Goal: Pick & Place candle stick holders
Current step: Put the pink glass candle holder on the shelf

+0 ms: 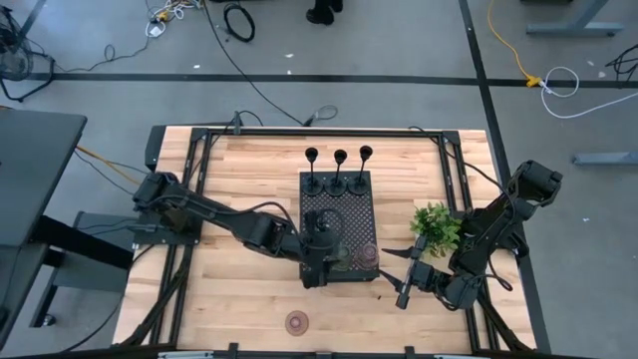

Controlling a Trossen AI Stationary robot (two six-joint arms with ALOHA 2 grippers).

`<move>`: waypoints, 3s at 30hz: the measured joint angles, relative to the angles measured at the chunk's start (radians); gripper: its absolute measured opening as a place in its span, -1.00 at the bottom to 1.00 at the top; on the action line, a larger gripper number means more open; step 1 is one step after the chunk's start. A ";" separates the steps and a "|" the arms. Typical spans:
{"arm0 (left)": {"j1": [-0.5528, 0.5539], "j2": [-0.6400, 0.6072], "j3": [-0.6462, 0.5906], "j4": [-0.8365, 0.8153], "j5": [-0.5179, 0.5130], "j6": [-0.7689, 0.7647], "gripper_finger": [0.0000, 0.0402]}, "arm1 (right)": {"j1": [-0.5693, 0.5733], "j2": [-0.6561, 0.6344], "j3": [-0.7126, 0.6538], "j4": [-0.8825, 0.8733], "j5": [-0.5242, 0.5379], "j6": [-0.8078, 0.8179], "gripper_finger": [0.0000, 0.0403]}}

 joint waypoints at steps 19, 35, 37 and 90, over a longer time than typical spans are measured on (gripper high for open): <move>-0.141 -0.098 0.000 -0.497 0.222 -0.528 0.36 | -0.004 0.000 -0.001 -0.016 0.014 0.020 0.20; -0.492 -0.073 -0.001 -0.326 -0.056 -0.766 0.36 | 0.000 0.000 -0.001 -0.002 0.052 0.017 0.20; -0.526 -0.051 0.000 -0.294 -0.093 -0.764 0.36 | 0.000 0.000 -0.001 -0.001 0.068 0.014 0.20; -0.553 0.355 -0.001 -0.166 -0.456 -0.876 0.30 | 0.020 0.000 0.000 0.189 0.008 -0.051 0.20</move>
